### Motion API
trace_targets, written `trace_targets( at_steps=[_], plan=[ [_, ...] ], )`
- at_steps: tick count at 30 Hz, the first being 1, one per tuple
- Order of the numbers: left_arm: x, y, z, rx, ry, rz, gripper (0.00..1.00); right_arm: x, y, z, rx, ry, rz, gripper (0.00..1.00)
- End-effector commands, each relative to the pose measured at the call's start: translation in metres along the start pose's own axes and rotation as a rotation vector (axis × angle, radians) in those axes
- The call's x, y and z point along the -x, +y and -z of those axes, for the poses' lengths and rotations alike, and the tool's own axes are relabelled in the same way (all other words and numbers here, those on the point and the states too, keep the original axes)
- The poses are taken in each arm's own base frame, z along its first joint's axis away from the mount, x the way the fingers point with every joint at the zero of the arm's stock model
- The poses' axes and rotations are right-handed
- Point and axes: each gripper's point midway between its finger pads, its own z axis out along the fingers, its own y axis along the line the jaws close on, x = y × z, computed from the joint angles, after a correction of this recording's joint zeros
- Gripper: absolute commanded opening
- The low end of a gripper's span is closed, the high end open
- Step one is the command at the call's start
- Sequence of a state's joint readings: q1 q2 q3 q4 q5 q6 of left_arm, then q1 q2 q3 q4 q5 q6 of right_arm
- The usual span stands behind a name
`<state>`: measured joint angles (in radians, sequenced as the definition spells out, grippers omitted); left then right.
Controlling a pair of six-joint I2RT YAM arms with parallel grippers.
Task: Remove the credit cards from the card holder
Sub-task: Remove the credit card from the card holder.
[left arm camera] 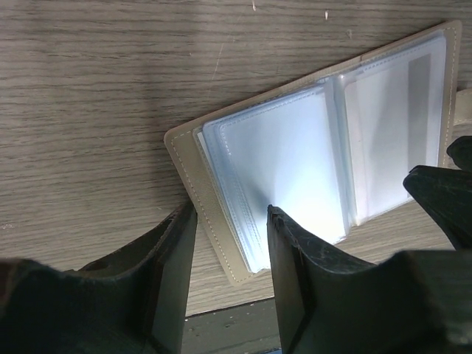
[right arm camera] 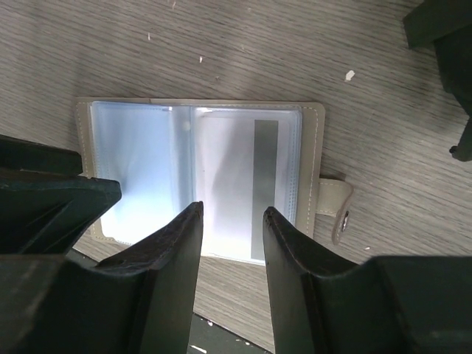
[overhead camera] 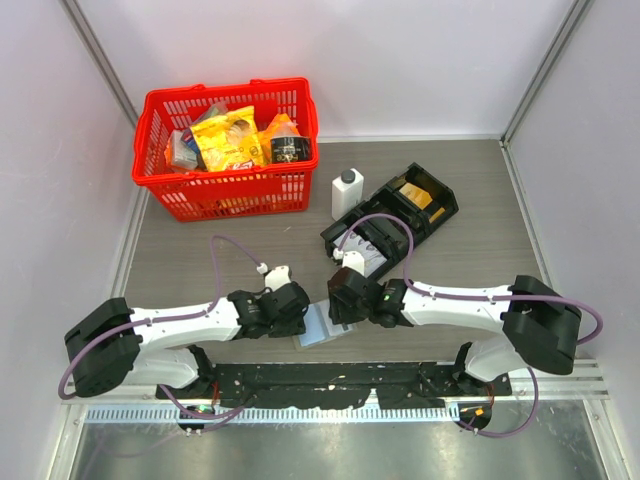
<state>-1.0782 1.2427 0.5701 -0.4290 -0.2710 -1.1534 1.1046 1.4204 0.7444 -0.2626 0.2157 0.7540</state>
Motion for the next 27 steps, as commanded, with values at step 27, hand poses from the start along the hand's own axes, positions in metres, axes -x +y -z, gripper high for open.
trace_targets(
  at_steps=[27],
  plan=[
    [0.005,-0.006,-0.001,-0.023,-0.031,0.026,0.45,0.014,0.022,-0.001,0.066,-0.034,0.011,0.43]
  ],
)
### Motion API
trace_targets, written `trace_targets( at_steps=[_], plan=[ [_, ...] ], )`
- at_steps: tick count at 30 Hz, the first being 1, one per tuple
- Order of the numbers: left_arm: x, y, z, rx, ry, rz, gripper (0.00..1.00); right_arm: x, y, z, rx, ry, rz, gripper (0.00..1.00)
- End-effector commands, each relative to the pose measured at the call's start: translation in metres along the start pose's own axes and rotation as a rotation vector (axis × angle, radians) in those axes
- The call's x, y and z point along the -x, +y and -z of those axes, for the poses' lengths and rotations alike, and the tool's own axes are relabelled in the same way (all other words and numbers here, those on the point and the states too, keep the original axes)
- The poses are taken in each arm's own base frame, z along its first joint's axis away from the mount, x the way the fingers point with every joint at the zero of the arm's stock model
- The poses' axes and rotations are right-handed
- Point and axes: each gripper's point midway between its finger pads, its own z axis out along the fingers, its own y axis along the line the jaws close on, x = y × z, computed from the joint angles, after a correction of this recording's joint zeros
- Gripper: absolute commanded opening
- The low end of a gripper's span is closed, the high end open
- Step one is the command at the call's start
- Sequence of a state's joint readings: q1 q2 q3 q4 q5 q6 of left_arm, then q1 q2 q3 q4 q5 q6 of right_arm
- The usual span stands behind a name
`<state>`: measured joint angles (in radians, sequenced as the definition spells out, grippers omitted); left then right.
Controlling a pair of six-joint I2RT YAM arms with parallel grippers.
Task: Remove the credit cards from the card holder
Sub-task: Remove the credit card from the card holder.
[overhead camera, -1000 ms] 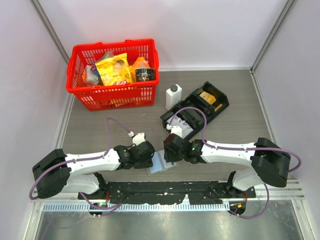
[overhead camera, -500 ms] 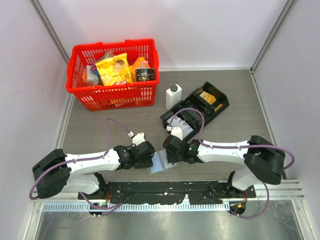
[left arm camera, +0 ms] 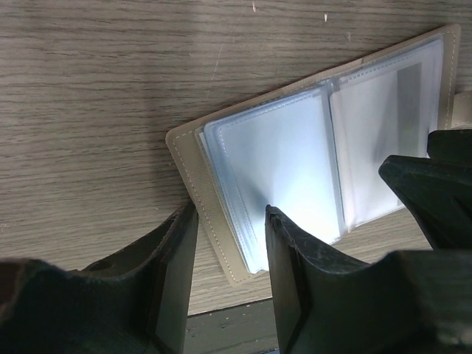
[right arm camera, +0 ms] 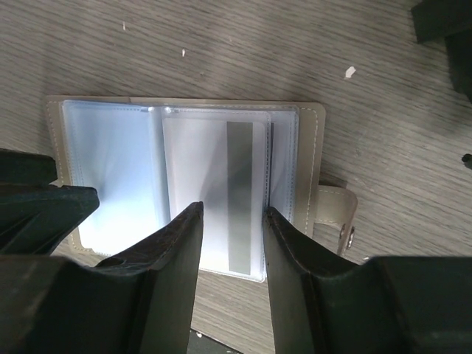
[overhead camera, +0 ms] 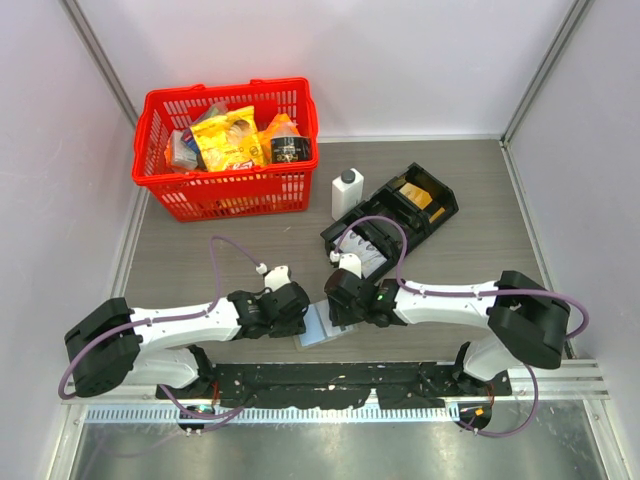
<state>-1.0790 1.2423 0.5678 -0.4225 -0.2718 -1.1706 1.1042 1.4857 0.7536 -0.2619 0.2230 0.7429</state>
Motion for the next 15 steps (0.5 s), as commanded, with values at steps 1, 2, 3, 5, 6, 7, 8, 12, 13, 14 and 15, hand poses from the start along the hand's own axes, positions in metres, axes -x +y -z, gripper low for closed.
trace_targets(
  at_steps=[1,2,3,5,6,7,8,12,13,14,15],
  plan=[
    [0.004,-0.004,-0.001,-0.018,-0.027,0.009,0.45,0.024,0.03,0.015,0.115,-0.071,-0.012,0.43],
    [0.004,-0.004,-0.001,-0.018,-0.027,0.009,0.45,0.025,0.03,0.016,0.117,-0.075,-0.015,0.43],
    [0.004,-0.004,-0.001,-0.017,-0.027,0.007,0.45,0.026,0.031,0.017,0.121,-0.075,-0.013,0.43],
    [0.005,-0.004,0.0,-0.019,-0.029,0.011,0.45,0.026,0.033,0.019,0.129,-0.076,-0.011,0.43],
    [0.004,-0.004,-0.001,-0.017,-0.027,0.007,0.45,0.026,0.034,0.019,0.133,-0.076,-0.01,0.43],
    [0.004,-0.004,-0.001,-0.017,-0.028,0.01,0.45,0.026,0.034,0.02,0.136,-0.078,-0.008,0.43],
    [0.004,-0.003,-0.001,-0.015,-0.027,0.011,0.45,0.026,0.033,0.021,0.132,-0.078,-0.006,0.43],
    [0.004,-0.004,0.0,-0.019,-0.028,0.011,0.45,0.027,0.036,0.024,0.141,-0.077,-0.002,0.43],
    [0.004,-0.004,0.0,-0.021,-0.029,0.011,0.45,0.028,0.038,0.025,0.148,-0.078,-0.001,0.43],
    [0.004,-0.004,0.0,-0.019,-0.029,0.011,0.45,0.028,0.04,0.027,0.157,-0.084,0.002,0.43],
    [0.004,-0.003,-0.001,-0.017,-0.028,0.013,0.45,0.029,0.042,0.028,0.168,-0.086,0.001,0.43]
  ],
)
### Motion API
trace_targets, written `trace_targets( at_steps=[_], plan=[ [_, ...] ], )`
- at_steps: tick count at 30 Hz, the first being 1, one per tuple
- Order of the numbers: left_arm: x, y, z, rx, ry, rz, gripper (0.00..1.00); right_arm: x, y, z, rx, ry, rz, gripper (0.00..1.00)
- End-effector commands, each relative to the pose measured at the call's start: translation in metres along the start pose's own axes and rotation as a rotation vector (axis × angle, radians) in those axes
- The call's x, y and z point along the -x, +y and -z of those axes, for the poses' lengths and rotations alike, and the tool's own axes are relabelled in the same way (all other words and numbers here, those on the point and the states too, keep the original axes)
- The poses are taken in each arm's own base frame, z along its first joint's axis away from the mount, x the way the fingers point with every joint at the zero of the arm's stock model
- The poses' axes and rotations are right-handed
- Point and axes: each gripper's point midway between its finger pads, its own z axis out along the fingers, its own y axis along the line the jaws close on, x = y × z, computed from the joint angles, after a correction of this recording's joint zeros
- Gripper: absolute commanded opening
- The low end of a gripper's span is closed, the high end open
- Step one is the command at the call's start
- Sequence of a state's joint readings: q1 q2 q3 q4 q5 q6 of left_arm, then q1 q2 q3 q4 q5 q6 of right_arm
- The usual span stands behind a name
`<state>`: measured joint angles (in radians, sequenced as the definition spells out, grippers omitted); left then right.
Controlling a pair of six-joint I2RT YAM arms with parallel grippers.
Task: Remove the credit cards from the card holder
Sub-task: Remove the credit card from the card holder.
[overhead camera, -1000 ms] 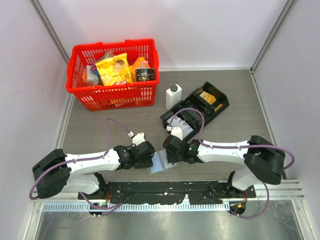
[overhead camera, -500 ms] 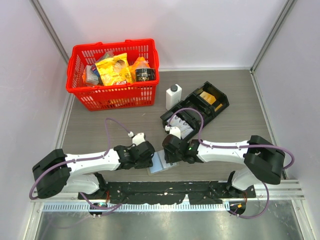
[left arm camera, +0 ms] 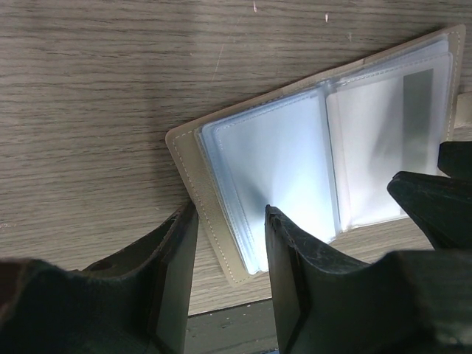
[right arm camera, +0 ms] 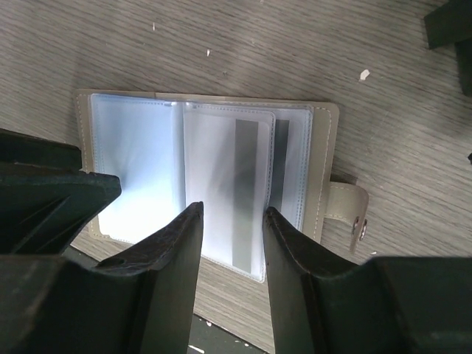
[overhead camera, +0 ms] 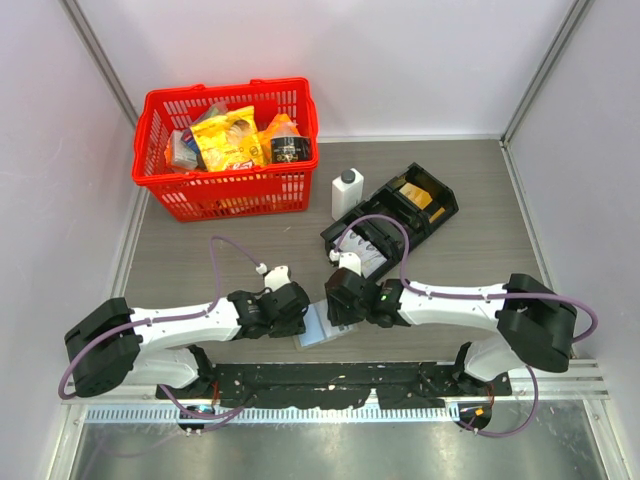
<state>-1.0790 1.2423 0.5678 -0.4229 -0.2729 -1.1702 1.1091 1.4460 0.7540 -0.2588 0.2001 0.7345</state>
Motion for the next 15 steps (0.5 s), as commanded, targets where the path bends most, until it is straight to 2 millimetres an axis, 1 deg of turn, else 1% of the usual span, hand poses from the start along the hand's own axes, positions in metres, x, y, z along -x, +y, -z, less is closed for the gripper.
trace_targets(
  at_steps=[1,6,12,14,15],
  plan=[
    [0.004,-0.004,0.0,-0.021,-0.029,0.017,0.45,0.026,0.037,0.019,0.133,-0.077,-0.001,0.43],
    [0.005,-0.004,0.001,-0.029,-0.035,0.027,0.45,0.032,0.055,0.027,0.227,-0.095,-0.013,0.43],
    [0.006,-0.003,0.003,-0.041,-0.047,0.041,0.44,0.028,0.061,0.024,0.263,-0.079,-0.023,0.4],
    [0.007,-0.002,0.005,-0.044,-0.053,0.044,0.45,0.025,0.065,0.023,0.285,-0.071,-0.029,0.39],
    [0.009,-0.003,0.006,-0.051,-0.058,0.05,0.44,0.027,0.069,0.023,0.306,-0.076,-0.032,0.39]
  ],
)
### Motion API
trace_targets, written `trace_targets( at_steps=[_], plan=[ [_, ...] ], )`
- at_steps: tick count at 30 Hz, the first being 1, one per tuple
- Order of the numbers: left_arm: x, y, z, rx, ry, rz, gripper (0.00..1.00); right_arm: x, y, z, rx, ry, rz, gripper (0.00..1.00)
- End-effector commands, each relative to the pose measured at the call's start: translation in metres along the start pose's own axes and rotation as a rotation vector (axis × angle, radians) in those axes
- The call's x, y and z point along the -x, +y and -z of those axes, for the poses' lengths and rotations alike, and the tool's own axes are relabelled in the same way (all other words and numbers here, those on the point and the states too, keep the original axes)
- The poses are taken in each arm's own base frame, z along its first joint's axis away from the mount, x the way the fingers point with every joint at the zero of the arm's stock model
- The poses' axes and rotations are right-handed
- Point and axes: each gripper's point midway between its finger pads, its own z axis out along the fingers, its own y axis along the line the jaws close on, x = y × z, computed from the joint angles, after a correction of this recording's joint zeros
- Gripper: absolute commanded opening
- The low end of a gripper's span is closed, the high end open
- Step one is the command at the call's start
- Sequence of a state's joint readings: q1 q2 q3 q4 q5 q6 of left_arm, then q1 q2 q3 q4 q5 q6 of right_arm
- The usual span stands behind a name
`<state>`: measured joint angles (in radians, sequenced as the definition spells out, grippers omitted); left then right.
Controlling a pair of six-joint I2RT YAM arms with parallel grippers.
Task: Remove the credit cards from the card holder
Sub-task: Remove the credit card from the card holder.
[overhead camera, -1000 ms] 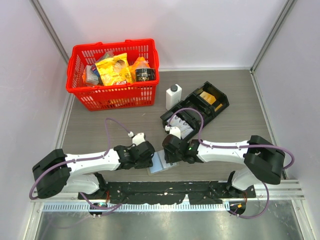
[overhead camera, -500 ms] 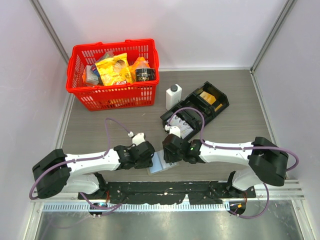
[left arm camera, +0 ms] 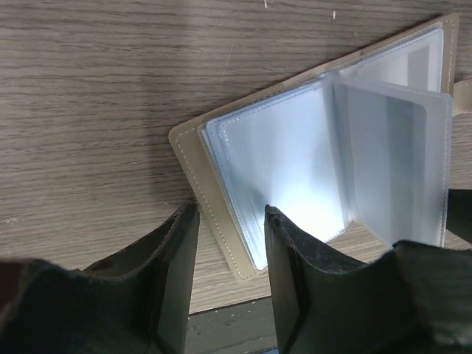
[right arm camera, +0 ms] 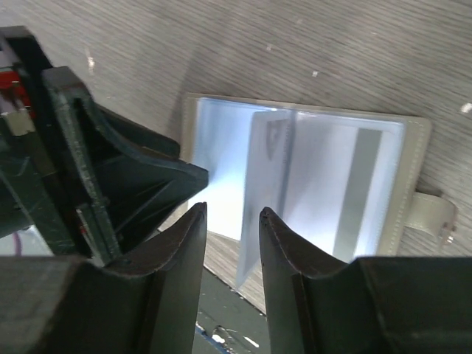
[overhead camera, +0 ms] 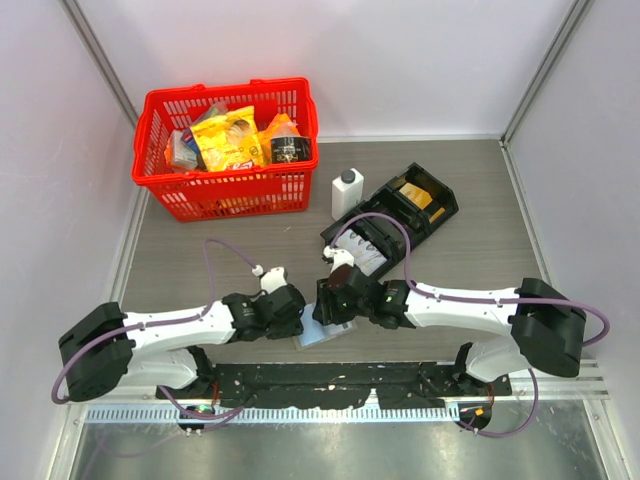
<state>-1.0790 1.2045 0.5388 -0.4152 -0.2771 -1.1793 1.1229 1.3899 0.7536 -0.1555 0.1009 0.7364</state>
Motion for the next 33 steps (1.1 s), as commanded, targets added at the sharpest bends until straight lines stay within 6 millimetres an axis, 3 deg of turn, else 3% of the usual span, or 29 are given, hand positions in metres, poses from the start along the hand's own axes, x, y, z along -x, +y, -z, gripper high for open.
trace_targets(
  at_steps=[1,5,11,18,22,27,30,33],
  plan=[
    [0.009,-0.006,0.004,-0.035,-0.049,0.038,0.44,0.009,0.029,-0.001,0.125,-0.024,-0.02,0.4],
    [0.011,-0.003,0.006,-0.035,-0.064,0.057,0.45,0.005,0.031,-0.008,0.138,-0.012,-0.025,0.4],
    [0.015,0.007,0.014,-0.028,-0.097,0.086,0.45,-0.005,0.049,-0.02,0.226,0.048,-0.038,0.4],
    [0.021,0.017,0.027,-0.034,-0.135,0.117,0.46,0.006,0.034,-0.012,0.192,-0.017,-0.057,0.41],
    [0.027,0.004,0.034,-0.093,-0.146,0.119,0.46,0.009,0.014,-0.008,0.176,-0.036,-0.088,0.42],
    [0.03,-0.034,0.039,-0.207,-0.111,0.08,0.43,0.012,-0.003,-0.007,0.224,-0.06,-0.173,0.42],
    [0.03,-0.051,0.035,-0.239,-0.091,0.06,0.38,0.009,-0.007,-0.007,0.248,-0.057,-0.194,0.42],
    [0.023,-0.051,0.022,-0.221,-0.068,0.044,0.29,0.01,-0.012,-0.01,0.259,-0.056,-0.215,0.42]
  ],
)
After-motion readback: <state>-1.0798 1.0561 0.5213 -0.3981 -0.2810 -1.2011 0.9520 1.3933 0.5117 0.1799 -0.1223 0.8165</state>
